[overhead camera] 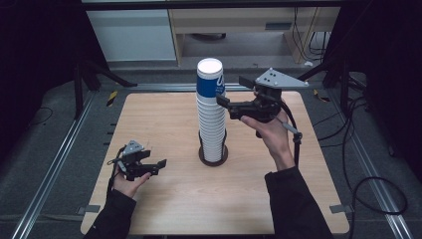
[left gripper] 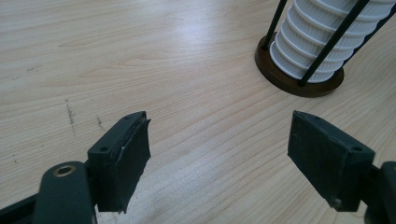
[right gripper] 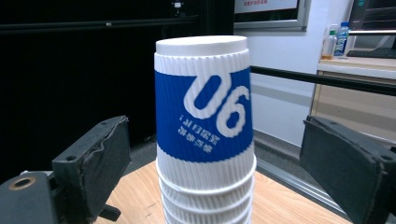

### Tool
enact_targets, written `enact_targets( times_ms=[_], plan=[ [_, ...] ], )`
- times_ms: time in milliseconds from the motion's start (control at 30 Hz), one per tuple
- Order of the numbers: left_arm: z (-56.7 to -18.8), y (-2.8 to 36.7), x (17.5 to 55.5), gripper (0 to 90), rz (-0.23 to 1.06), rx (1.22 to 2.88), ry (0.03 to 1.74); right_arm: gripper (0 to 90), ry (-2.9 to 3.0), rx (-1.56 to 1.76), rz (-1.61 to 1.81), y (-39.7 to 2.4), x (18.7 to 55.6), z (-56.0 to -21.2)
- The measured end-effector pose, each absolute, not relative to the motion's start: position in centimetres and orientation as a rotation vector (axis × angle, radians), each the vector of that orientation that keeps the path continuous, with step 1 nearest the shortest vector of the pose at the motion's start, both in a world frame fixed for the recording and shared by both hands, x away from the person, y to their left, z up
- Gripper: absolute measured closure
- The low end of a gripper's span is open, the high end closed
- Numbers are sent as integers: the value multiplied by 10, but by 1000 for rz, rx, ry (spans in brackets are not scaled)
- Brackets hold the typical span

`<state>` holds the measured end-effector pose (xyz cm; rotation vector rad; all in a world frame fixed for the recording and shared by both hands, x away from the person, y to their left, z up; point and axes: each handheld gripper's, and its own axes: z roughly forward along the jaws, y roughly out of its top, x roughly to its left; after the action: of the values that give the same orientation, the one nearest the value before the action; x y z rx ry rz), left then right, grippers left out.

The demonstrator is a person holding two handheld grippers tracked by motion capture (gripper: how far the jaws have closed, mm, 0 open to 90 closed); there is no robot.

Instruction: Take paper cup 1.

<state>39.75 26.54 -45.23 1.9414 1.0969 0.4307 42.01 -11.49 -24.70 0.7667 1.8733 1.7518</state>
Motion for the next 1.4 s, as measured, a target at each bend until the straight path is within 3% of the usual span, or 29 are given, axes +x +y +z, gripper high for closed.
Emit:
enact_targets(
  times_ms=[867, 1400],
  plan=[
    [-453, 263, 398, 190, 427, 1955, 1091, 90, 1922, 801, 1682, -71, 454, -259],
    [-453, 264, 398, 186, 419, 1954, 1099, 171, 1939, 801, 1659, -61, 462, -269]
  ],
)
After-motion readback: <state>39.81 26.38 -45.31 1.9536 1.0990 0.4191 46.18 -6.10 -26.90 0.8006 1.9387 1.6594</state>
